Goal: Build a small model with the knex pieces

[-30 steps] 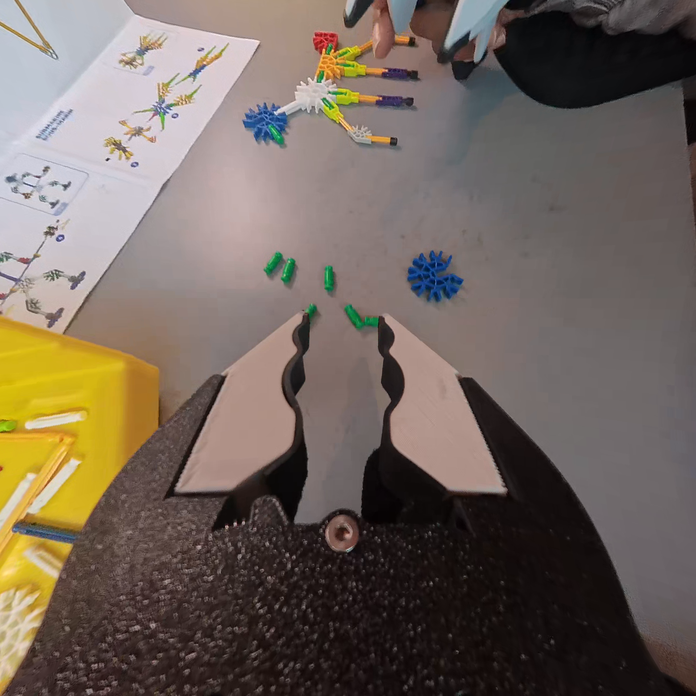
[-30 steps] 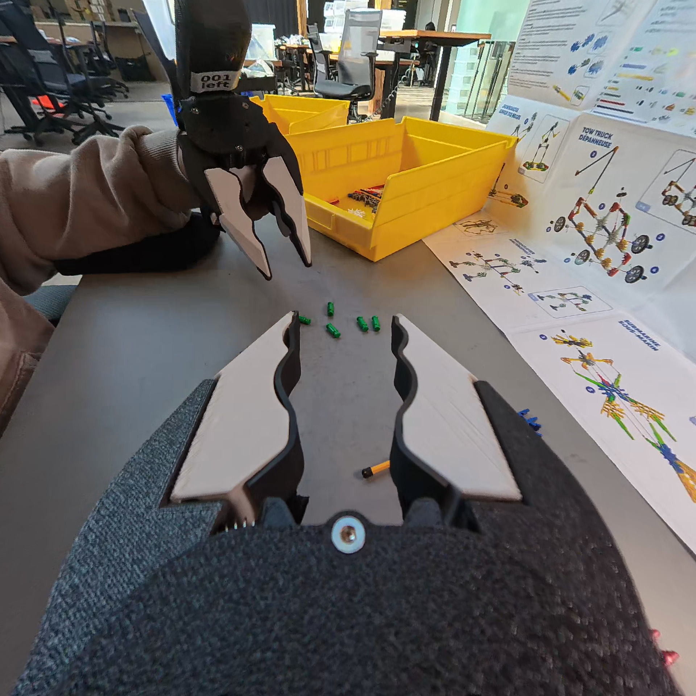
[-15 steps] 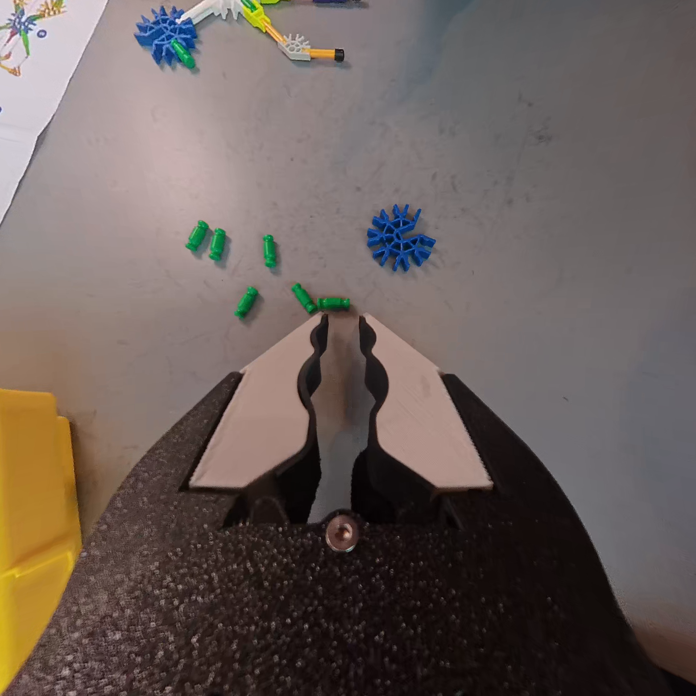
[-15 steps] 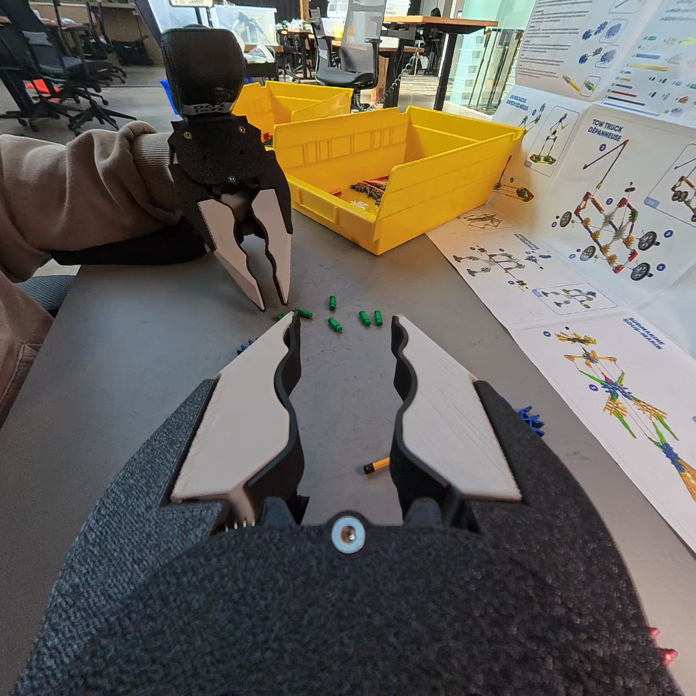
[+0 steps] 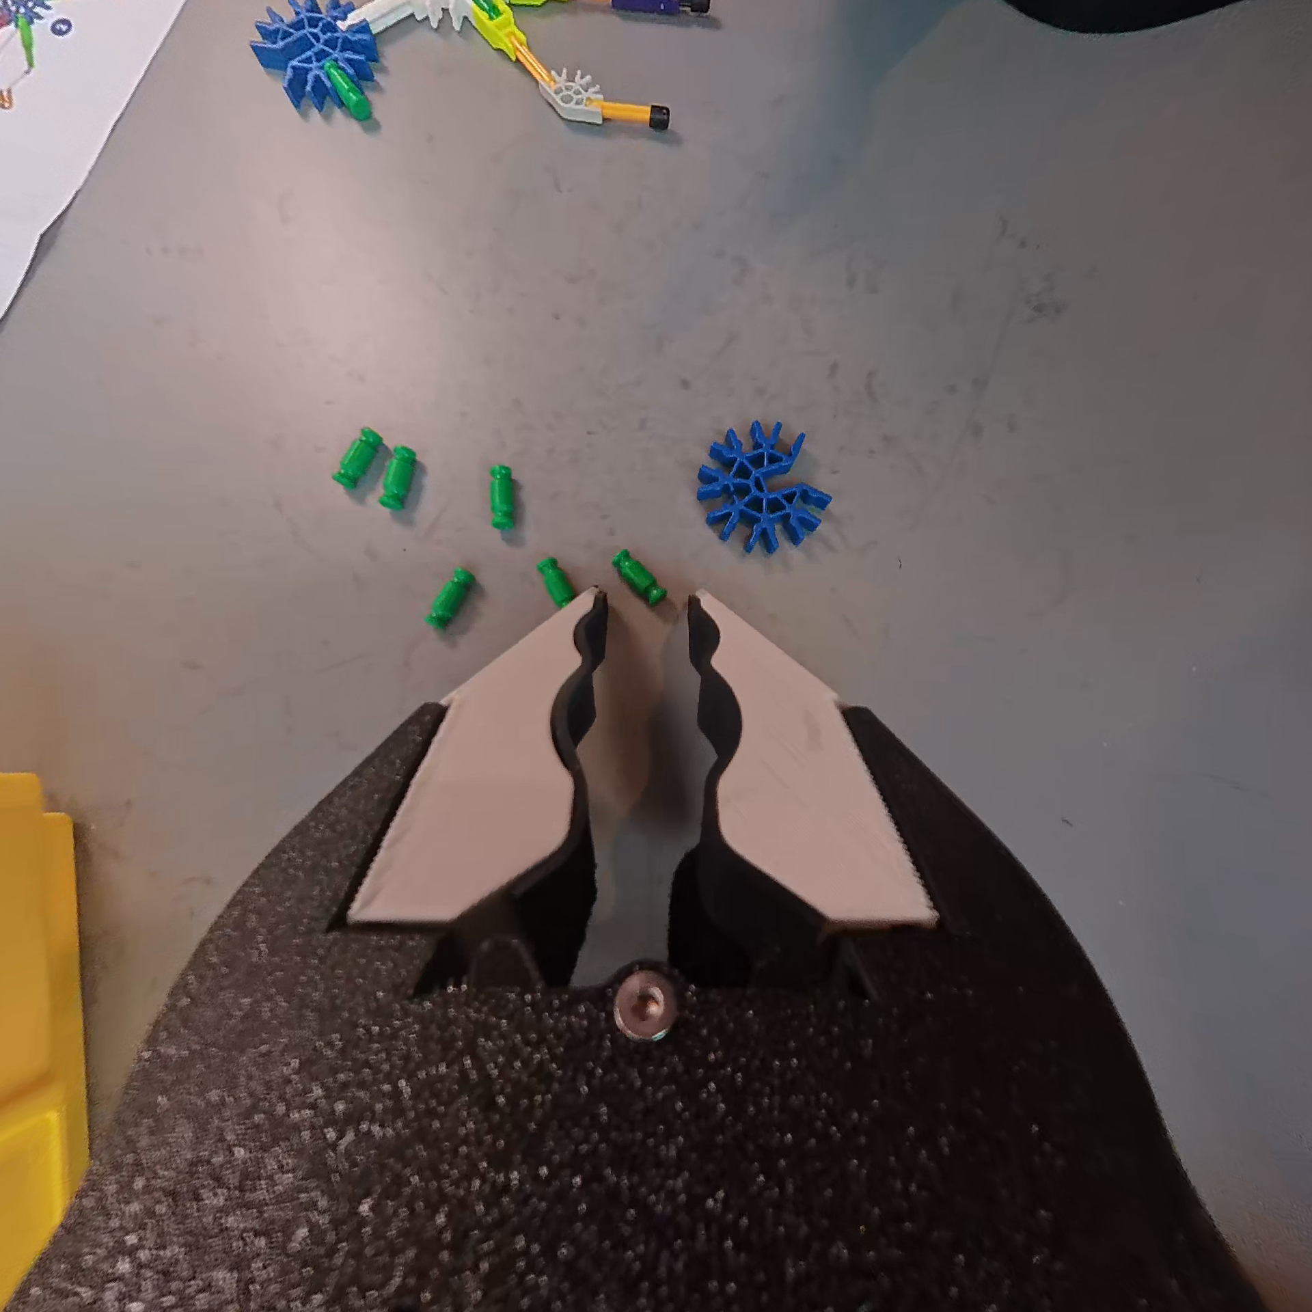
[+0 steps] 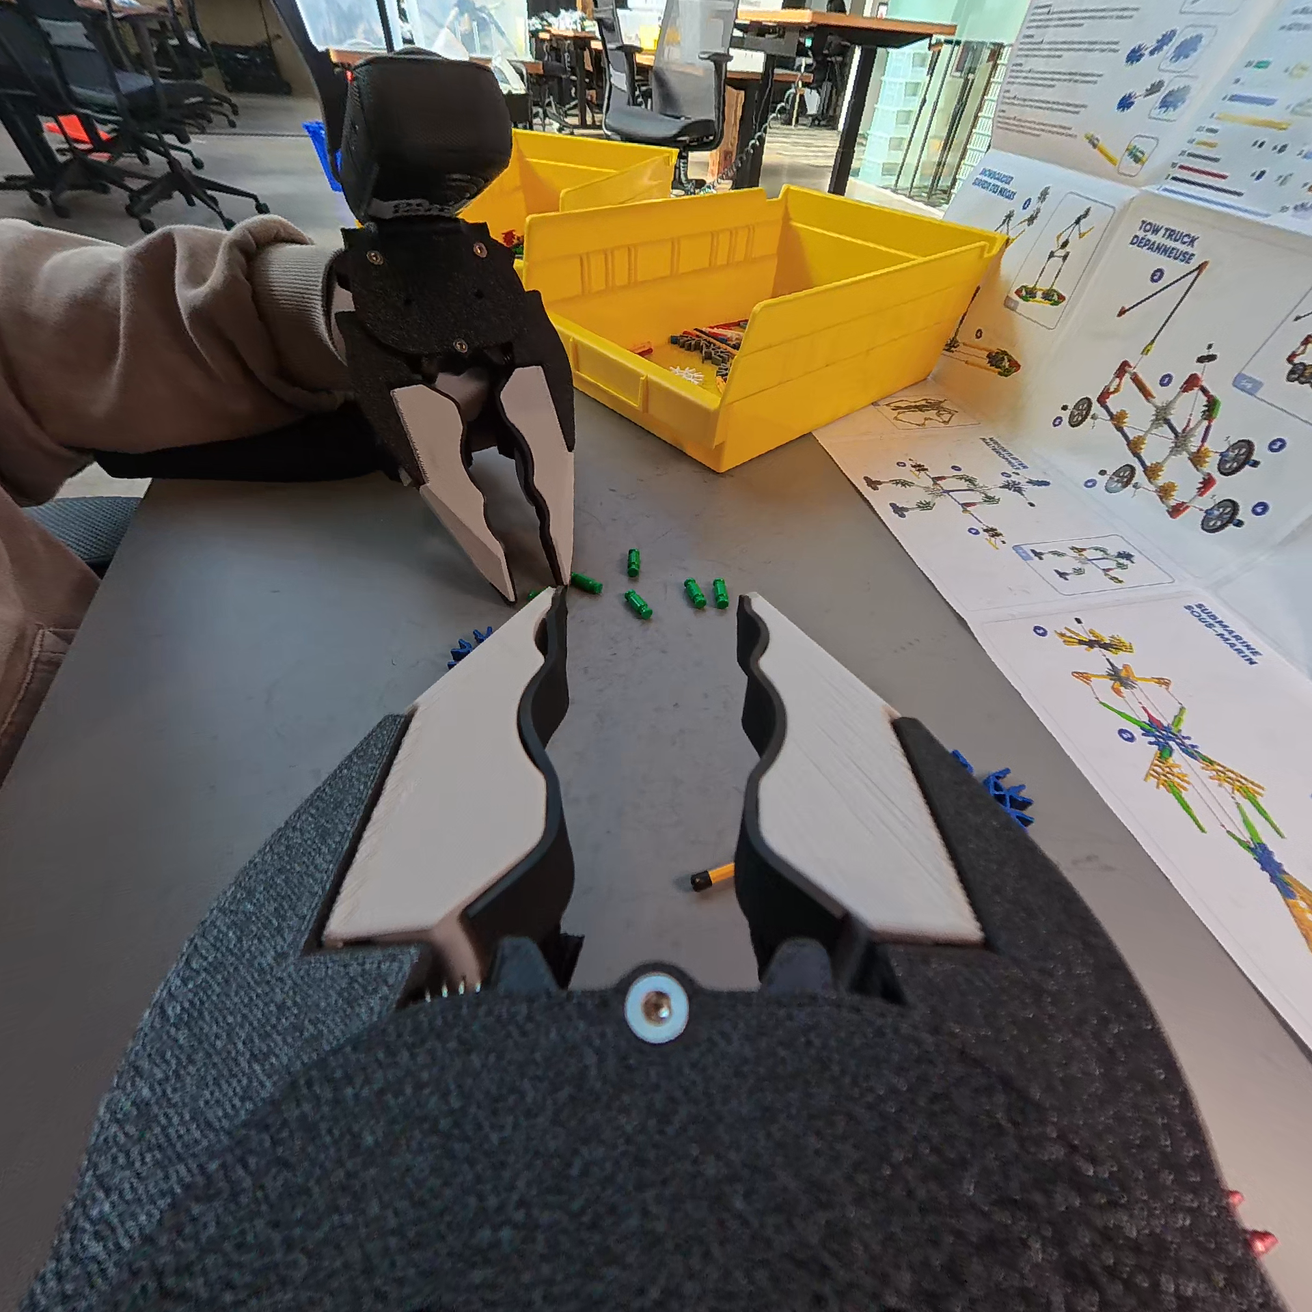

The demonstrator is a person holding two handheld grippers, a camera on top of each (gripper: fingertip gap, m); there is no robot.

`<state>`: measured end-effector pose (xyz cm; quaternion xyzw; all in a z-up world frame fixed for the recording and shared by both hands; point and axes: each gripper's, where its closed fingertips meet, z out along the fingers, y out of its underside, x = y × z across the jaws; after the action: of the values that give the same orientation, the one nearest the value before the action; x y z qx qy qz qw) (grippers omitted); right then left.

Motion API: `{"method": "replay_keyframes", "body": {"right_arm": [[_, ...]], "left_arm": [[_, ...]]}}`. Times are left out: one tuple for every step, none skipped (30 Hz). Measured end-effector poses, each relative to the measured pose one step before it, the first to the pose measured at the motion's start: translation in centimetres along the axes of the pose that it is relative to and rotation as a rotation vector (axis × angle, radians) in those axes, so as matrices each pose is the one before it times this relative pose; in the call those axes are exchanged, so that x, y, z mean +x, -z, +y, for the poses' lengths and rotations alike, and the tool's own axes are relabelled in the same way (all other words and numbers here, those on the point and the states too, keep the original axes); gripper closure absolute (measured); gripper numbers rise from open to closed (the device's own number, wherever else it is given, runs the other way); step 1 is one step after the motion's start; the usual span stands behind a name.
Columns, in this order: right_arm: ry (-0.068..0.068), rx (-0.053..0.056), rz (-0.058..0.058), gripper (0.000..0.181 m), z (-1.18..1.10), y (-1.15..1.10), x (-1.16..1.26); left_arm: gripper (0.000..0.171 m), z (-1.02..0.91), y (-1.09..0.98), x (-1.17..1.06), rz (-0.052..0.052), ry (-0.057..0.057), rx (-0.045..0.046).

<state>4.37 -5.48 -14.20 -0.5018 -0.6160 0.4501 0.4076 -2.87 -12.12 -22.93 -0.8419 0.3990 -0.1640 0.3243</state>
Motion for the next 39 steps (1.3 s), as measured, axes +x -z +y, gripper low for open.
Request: {"method": "replay_keyframes", "body": {"right_arm": [[0.0011, -0.0013, -0.0005, 0.134, 0.011, -0.013, -0.016], [0.0018, -0.0013, 0.0000, 0.134, 0.018, -0.019, -0.023], [0.0020, -0.0012, -0.0003, 0.134, 0.016, -0.021, -0.036], [0.0015, -0.0013, -0.0003, 0.134, 0.023, -0.007, -0.022], [0.0012, -0.0011, -0.0002, 0.134, 0.019, -0.010, -0.033], [0.0012, -0.0006, 0.0000, 0.134, 0.004, -0.008, -0.010], [0.0008, -0.0006, -0.0002, 0.134, 0.013, -0.012, -0.025], [0.0005, -0.0005, -0.0006, 0.134, 0.004, -0.007, -0.013], [0.0005, -0.0007, -0.0004, 0.134, 0.015, -0.010, -0.021], [0.0005, -0.0008, -0.0005, 0.134, 0.015, -0.017, -0.011], [0.0009, -0.0006, -0.0004, 0.134, 0.003, -0.008, -0.016], [0.0017, -0.0014, -0.0004, 0.134, 0.022, -0.010, -0.041], [0.0031, -0.0058, -0.0010, 0.134, 0.086, -0.036, -0.062], [0.0085, -0.0130, -0.0018, 0.134, 0.188, -0.097, -0.130], [0.0162, -0.0174, -0.0046, 0.134, 0.234, -0.171, -0.239], [0.0216, -0.0223, -0.0086, 0.134, 0.282, -0.264, -0.375], [0.0255, -0.0297, -0.0122, 0.134, 0.379, -0.361, -0.463], [0.0246, -0.0309, -0.0194, 0.134, 0.353, -0.443, -0.584], [0.0203, -0.0236, -0.0304, 0.136, 0.206, -0.470, -0.787], [0.0176, -0.0125, -0.0329, 0.140, -0.006, -0.445, -0.816], [0.0194, -0.0080, -0.0237, 0.143, -0.092, -0.424, -0.691], [0.0233, -0.0098, -0.0140, 0.146, -0.051, -0.399, -0.539], [0.0243, -0.0132, -0.0100, 0.150, 0.043, -0.376, -0.442], [0.0226, -0.0164, -0.0080, 0.152, 0.123, -0.337, -0.378], [0.0195, -0.0171, -0.0064, 0.154, 0.176, -0.295, -0.306], [0.0161, -0.0153, -0.0041, 0.157, 0.194, -0.241, -0.227], [0.0131, -0.0144, 0.0003, 0.159, 0.207, -0.198, -0.125], [0.0115, -0.0108, 0.0022, 0.161, 0.142, -0.144, -0.060], [0.0085, -0.0059, 0.0029, 0.163, 0.087, -0.084, -0.016], [0.0048, -0.0013, 0.0019, 0.165, 0.008, -0.053, 0.003], [0.0024, 0.0012, 0.0006, 0.167, -0.026, -0.014, 0.007], [0.0015, 0.0015, -0.0001, 0.168, -0.029, -0.005, 0.012], [0.0012, -0.0009, -0.0004, 0.169, 0.004, -0.026, 0.004], [0.0017, -0.0031, -0.0010, 0.169, 0.050, -0.053, -0.020], [0.0028, -0.0024, -0.0010, 0.171, 0.014, -0.052, -0.023], [0.0035, 0.0007, -0.0030, 0.174, -0.021, -0.014, -0.067], [0.0005, 0.0006, -0.0030, 0.175, 0.005, 0.009, -0.026], [-0.0036, 0.0006, -0.0040, 0.175, 0.017, 0.029, 0.002], [-0.0054, 0.0004, 0.0000, 0.176, 0.037, 0.062, 0.073]], "left_arm": [[0.151, -0.112, -0.087, -0.139, -0.0099, 0.0047, 0.00254], [0.154, -0.116, -0.110, -0.043, -0.0049, 0.0065, 0.00178], [0.157, -0.104, -0.102, 0.063, 0.0026, 0.0054, 0.00125], [0.159, -0.080, -0.079, 0.024, -0.0007, 0.0020, 0.00171], [0.159, -0.057, -0.059, -0.026, -0.0022, 0.0025, 0.00129], [0.160, -0.047, -0.038, 0.000, -0.0001, 0.0038, 0.00087], [0.161, -0.045, -0.044, -0.008, -0.0010, 0.0023, 0.00185], [0.163, -0.046, -0.045, 0.002, -0.0008, 0.0013, 0.00193], [0.164, -0.035, -0.042, 0.010, -0.0005, 0.0009, 0.00075], [0.165, -0.028, -0.013, -0.002, -0.0005, -0.0010, -0.00003], [0.166, -0.025, -0.006, -0.013, -0.0024, -0.0040, 0.00081], [0.166, -0.046, -0.017, -0.075, -0.0075, -0.0068, 0.00214], [0.167, -0.075, 0.006, -0.107, -0.0102, -0.0081, 0.00336], [0.167, -0.166, 0.050, -0.016, -0.0031, -0.0077, 0.00859], [0.167, -0.339, 0.115, 0.129, 0.0057, -0.0060, 0.01809], [0.167, -0.518, 0.160, 0.202, 0.0083, -0.0073, 0.02681], [0.167, -0.674, 0.199, 0.384, 0.0144, -0.0152, 0.03443], [0.167, -0.804, 0.186, 0.508, 0.0169, -0.0203, 0.03926], [0.167, -0.764, 0.102, 0.439, 0.0115, -0.0153, 0.03308], [0.167, -0.608, -0.016, 0.390, 0.0099, -0.0108, 0.02234], [0.167, -0.468, -0.100, 0.412, 0.0116, -0.0129, 0.01663], [0.167, -0.286, -0.172, 0.391, 0.0109, -0.0125, 0.00758], [0.167, -0.086, -0.209, 0.330, 0.0088, -0.0109, -0.00091], [0.167, -0.009, -0.204, 0.250, 0.0055, -0.0095, -0.00236], [0.167, 0.031, -0.187, 0.205, 0.0061, -0.0052, -0.00384], [0.167, 0.077, -0.157, 0.211, 0.0091, -0.0021, -0.00503], [0.167, 0.049, -0.116, 0.128, 0.0056, -0.0023, -0.00266], [0.167, 0.038, -0.095, 0.091, 0.0031, -0.0028, -0.00252], [0.167, 0.026, -0.065, 0.073, 0.0029, -0.0020, -0.00290], [0.167, 0.002, -0.059, 0.041, 0.0010, -0.0012, -0.00103], [0.167, 0.009, -0.041, 0.033, 0.0004, -0.0005, -0.00176], [0.167, -0.007, -0.030, 0.014, -0.0003, -0.0005, -0.00045], [0.167, -0.070, -0.014, 0.032, 0.0006, 0.0003, 0.00388], [0.167, -0.124, 0.012, 0.061, 0.0030, 0.0019, 0.00653], [0.167, -0.100, 0.005, 0.033, 0.0004, 0.0017, 0.00463], [0.167, -0.005, -0.006, -0.038, -0.0032, -0.0012, -0.00135], [0.167, 0.040, -0.008, -0.042, -0.0030, -0.0014, -0.00243], [0.167, -0.004, 0.008, -0.063, -0.0044, 0.0033, 0.00118], [0.167, 0.013, 0.046, -0.200, -0.0126, 0.0047, 0.00105]]}}
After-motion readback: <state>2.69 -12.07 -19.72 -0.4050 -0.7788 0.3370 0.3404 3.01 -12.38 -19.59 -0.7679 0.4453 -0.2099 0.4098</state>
